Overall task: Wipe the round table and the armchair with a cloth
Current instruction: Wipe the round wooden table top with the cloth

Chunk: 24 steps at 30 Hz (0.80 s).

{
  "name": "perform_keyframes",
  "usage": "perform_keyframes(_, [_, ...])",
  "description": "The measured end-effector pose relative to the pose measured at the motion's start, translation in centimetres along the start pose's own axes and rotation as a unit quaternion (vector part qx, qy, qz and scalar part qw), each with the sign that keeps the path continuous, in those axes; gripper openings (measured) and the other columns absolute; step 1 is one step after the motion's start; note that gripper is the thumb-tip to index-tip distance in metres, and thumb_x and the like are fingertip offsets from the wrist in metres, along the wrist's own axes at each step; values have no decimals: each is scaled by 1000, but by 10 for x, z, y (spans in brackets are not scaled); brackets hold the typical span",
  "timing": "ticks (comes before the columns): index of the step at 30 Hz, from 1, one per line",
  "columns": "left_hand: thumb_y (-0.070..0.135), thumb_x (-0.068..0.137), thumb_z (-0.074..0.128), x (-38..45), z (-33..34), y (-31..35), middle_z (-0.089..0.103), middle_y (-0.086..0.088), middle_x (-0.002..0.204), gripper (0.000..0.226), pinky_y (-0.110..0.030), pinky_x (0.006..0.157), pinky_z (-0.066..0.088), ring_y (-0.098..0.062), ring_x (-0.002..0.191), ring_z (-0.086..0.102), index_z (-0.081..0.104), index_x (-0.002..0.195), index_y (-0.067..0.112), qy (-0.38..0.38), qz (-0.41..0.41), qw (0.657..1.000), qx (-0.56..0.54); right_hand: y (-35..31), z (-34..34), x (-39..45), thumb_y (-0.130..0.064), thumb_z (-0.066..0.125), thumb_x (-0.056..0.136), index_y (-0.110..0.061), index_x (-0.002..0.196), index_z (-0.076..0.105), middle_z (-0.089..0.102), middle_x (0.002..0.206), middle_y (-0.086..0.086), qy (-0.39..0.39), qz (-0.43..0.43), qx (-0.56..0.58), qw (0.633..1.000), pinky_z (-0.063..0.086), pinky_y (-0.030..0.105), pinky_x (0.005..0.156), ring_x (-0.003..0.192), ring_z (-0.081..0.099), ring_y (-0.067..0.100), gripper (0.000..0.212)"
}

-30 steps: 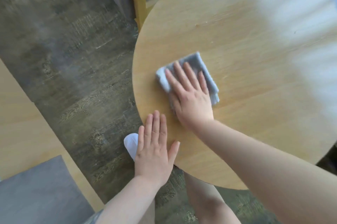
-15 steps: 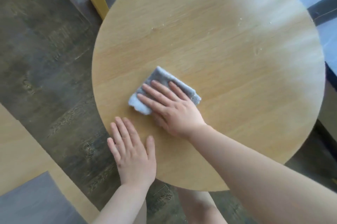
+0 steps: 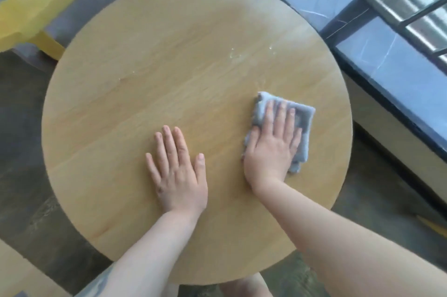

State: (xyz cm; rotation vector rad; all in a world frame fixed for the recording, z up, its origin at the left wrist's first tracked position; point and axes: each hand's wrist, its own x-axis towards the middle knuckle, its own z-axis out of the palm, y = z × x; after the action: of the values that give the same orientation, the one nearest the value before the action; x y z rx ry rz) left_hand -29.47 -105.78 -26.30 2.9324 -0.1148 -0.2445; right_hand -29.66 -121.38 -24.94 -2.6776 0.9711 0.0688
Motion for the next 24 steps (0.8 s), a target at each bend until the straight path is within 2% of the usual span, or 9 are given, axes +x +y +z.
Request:
perform_keyframes(4, [33, 94, 32, 8, 7, 18, 22, -7, 161, 64, -45, 117, 9, -22, 148, 19, 25, 154, 12, 47, -76, 995, -44, 20, -6, 15, -39, 38, 97, -30, 150, 29, 24, 158, -6, -123, -497, -64, 856, 10, 40, 120, 147, 16, 15, 54])
perform_keyframes(7, [34, 97, 30, 5, 5, 19, 22, -3, 161, 60, -44, 118, 8, -20, 148, 17, 25, 154, 15, 40, -68, 996, -52, 45, -15, 51, -40, 27, 97, -31, 152, 22, 17, 160, -6, -14, -136, -22, 990, 10, 46, 119, 148, 9, 14, 55])
perform_keyframes(9, [34, 98, 28, 5, 5, 18, 22, -3, 161, 60, -46, 118, 9, -20, 148, 17, 25, 154, 15, 42, -72, 995, -52, 38, -12, 38, -40, 20, 97, -30, 153, 12, 6, 162, -5, 6, 49, -19, 999, 7, 48, 119, 148, 0, 15, 58])
perform_keyframes(11, [32, 97, 30, 6, 6, 16, 23, -4, 161, 60, -47, 117, 12, -22, 148, 20, 26, 154, 13, 44, -76, 995, -56, 22, -10, 15, -41, 25, 98, -29, 153, 15, 10, 161, -5, -60, -193, -40, 979, 9, 47, 119, 149, 4, 17, 58])
perform_keyframes(14, [31, 97, 30, 6, 5, 18, 24, -5, 161, 60, -47, 117, 13, -22, 147, 20, 27, 154, 12, 32, -74, 996, -48, 31, -25, 52, -42, 30, 101, -32, 151, 16, 16, 159, -8, -180, -572, -109, 793, 5, 39, 121, 148, 10, 16, 53])
perform_keyframes(17, [33, 97, 28, 7, 4, 21, 23, -5, 161, 60, -47, 118, 11, -22, 148, 19, 25, 154, 13, 19, -70, 997, -41, 41, -26, 95, -42, 24, 98, -35, 151, 10, 11, 161, -6, -86, -206, -60, 973, 0, 39, 120, 149, 5, 16, 55])
perform_keyframes(19, [33, 97, 28, 5, 2, 18, 22, -5, 161, 61, -49, 118, 10, -24, 148, 18, 23, 154, 12, 12, -74, 996, -46, 26, -19, 74, -39, 20, 99, -31, 153, 5, 0, 162, -5, -26, 64, -31, 997, 3, 46, 120, 148, -4, 15, 57])
perform_keyframes(21, [33, 95, 32, 7, -1, 16, 25, -10, 160, 63, -51, 117, 12, -28, 146, 20, 27, 153, 9, 15, -60, 996, -58, 1, -11, 33, -39, 25, 98, -28, 154, 9, 3, 162, -3, -46, -83, -50, 994, 8, 48, 118, 149, -1, 17, 59])
perform_keyframes(24, [33, 85, 42, 24, -5, 10, 38, -15, 152, 66, -52, 115, 19, -32, 140, 31, 42, 146, 6, 10, 65, 994, -85, 3, -16, 37, -40, 36, 99, -31, 151, 22, 15, 159, -6, -179, -525, -91, 827, 8, 41, 120, 148, 11, 17, 55])
